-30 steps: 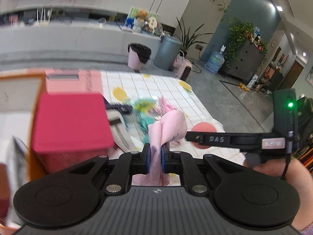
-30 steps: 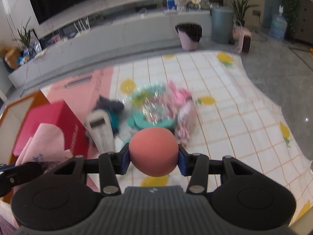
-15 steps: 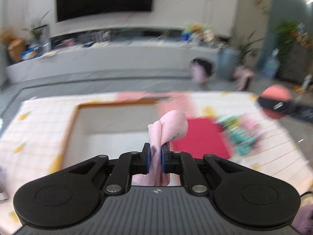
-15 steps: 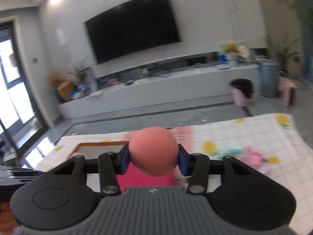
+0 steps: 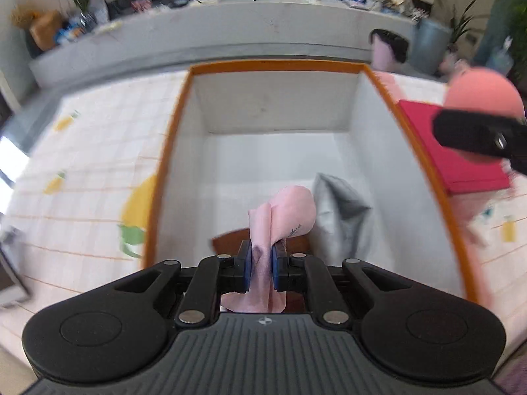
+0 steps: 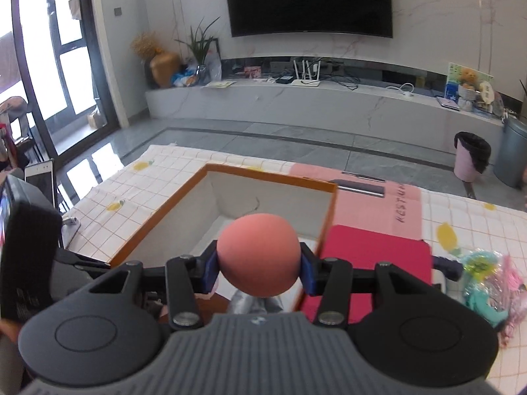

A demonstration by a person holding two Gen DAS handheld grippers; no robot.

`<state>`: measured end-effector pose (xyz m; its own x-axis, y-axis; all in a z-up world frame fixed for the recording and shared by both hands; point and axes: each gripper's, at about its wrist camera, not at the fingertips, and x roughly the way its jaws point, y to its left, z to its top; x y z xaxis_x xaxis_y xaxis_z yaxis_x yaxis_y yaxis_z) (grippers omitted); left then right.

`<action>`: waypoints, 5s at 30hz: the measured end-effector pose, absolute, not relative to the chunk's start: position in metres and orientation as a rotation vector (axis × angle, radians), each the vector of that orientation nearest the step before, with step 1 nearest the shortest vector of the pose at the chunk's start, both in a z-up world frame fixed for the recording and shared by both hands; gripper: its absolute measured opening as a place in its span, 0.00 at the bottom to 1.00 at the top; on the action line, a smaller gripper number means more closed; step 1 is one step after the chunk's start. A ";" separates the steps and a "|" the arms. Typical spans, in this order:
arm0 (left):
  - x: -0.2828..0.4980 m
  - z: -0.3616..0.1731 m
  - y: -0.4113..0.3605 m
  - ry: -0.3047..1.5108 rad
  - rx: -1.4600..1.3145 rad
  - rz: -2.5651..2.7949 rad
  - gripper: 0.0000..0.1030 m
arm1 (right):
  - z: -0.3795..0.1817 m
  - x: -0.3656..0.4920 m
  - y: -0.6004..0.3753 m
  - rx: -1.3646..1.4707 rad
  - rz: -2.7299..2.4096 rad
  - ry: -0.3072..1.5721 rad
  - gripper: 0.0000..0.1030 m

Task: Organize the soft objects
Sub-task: 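Lower the pink cloth into the white box and open the left tool, then lower the pink ball into the white box and open the right tool, then grasp the pink tasseled satin pouch with the right tool while the left tool returns to the table, then move the left tool toward the white plush slipper while the right tool holds the pouch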

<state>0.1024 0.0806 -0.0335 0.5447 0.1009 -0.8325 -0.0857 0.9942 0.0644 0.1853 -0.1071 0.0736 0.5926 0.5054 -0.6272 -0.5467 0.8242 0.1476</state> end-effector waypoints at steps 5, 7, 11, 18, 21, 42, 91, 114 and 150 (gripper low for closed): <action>0.104 -0.043 0.076 1.017 0.064 0.138 0.25 | 0.056 0.193 -0.090 -0.076 0.606 0.744 0.46; 0.107 -0.048 0.078 1.015 0.090 0.164 0.39 | 0.047 0.197 -0.092 -0.049 0.619 0.767 0.46; 0.104 -0.040 0.080 0.971 0.104 0.171 0.60 | 0.039 0.196 -0.099 -0.050 0.619 0.784 0.46; 0.096 -0.019 0.099 0.910 -0.069 0.110 0.72 | 0.038 0.190 -0.109 -0.037 0.646 0.801 0.47; 0.093 -0.010 0.120 0.889 -0.220 0.088 0.74 | 0.035 0.184 -0.103 -0.068 0.712 0.840 0.47; 0.095 -0.017 0.145 0.907 -0.263 0.123 0.74 | 0.007 0.163 -0.058 -0.418 0.638 0.891 0.51; 0.096 0.057 0.022 0.639 -0.196 -0.071 0.74 | 0.116 0.203 -0.239 -0.207 0.217 0.648 0.94; 0.116 -0.041 -0.139 0.684 -0.044 -0.353 0.74 | -0.059 0.303 -0.450 0.533 -0.148 0.955 0.74; 0.139 -0.121 -0.176 0.813 0.000 -0.199 0.74 | -0.060 0.265 -0.404 -0.163 0.020 1.250 0.33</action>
